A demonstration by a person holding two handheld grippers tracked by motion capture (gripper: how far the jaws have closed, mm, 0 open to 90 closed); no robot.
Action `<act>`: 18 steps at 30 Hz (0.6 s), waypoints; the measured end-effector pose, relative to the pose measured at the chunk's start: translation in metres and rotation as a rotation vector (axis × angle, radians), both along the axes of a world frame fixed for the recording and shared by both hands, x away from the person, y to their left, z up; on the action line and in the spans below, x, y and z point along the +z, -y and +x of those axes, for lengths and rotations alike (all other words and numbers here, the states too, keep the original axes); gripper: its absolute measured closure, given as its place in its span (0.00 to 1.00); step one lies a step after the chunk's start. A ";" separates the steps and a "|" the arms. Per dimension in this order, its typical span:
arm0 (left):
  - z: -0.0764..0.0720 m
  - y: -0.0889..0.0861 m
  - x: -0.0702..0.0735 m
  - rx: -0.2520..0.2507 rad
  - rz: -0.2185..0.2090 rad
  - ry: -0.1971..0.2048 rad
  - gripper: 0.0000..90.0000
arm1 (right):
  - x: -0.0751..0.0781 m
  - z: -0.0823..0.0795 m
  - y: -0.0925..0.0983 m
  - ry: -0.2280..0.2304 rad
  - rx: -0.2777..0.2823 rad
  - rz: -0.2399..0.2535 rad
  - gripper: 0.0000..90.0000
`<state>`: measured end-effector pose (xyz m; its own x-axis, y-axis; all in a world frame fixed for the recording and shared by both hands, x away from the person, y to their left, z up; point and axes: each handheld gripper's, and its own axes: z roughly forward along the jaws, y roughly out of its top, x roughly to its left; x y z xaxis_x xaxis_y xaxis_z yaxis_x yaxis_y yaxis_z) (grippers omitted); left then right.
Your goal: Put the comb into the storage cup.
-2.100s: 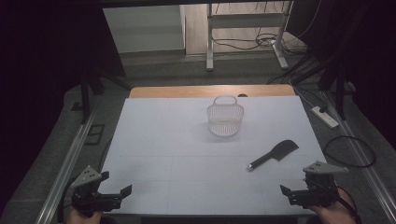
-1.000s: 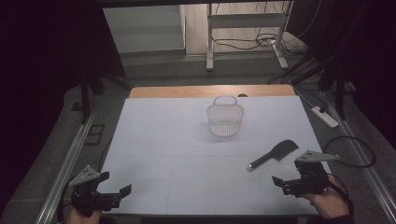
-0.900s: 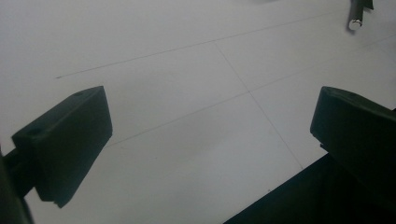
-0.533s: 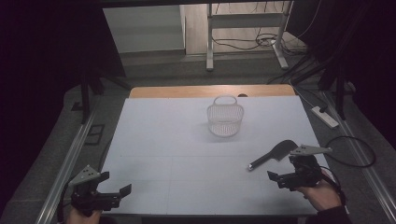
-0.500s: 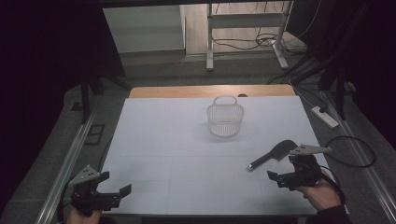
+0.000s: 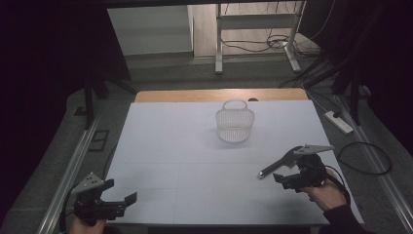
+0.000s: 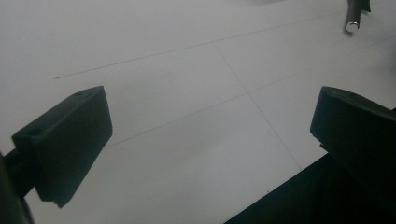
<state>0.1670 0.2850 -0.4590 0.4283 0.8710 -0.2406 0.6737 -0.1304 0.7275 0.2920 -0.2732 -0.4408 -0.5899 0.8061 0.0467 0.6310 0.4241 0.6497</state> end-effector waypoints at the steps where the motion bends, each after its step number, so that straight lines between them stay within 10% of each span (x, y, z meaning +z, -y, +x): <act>1: 0.000 0.000 0.000 0.000 0.000 0.000 0.00 | 0.000 0.000 0.000 0.000 0.000 0.000 0.00; 18: 0.000 0.000 0.000 -0.001 -0.001 0.001 0.00 | -0.007 0.023 -0.017 -0.027 0.030 -0.064 0.00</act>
<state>0.1671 0.2851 -0.4590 0.4294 0.8702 -0.2415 0.6731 -0.1300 0.7281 0.3146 -0.2561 -0.4479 -0.6127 0.7902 0.0120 0.6343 0.4826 0.6040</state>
